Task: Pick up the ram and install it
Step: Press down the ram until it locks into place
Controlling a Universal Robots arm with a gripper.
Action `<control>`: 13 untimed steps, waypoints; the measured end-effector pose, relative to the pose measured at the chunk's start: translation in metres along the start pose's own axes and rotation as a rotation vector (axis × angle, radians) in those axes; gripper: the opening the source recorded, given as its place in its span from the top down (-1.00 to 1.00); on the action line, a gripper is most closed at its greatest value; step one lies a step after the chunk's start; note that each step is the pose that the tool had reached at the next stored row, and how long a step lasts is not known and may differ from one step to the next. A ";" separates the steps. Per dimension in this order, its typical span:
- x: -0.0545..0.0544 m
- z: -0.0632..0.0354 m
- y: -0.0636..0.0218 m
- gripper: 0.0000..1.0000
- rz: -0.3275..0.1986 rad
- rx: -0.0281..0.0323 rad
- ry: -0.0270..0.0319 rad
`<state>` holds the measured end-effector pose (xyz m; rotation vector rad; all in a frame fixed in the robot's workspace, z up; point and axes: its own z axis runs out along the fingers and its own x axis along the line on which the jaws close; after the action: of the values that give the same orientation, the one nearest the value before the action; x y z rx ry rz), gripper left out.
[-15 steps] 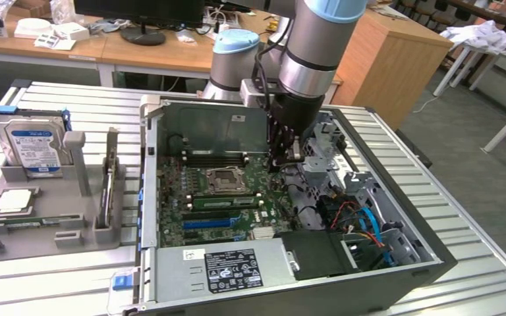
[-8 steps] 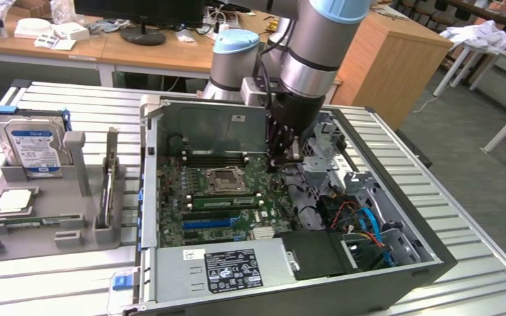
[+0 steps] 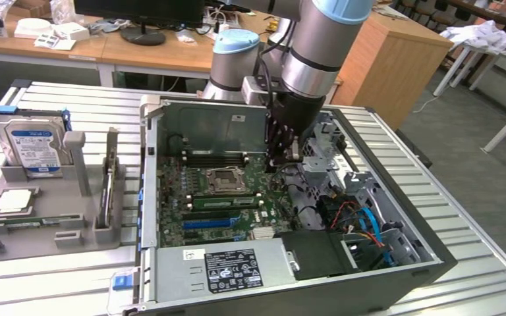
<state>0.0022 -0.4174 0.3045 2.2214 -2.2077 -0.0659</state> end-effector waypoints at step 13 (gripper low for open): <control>0.000 0.0107 -0.0004 0.79 0.000 0.0000 -0.0001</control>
<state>0.0022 -0.4174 0.2937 2.2215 -2.2076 -0.0659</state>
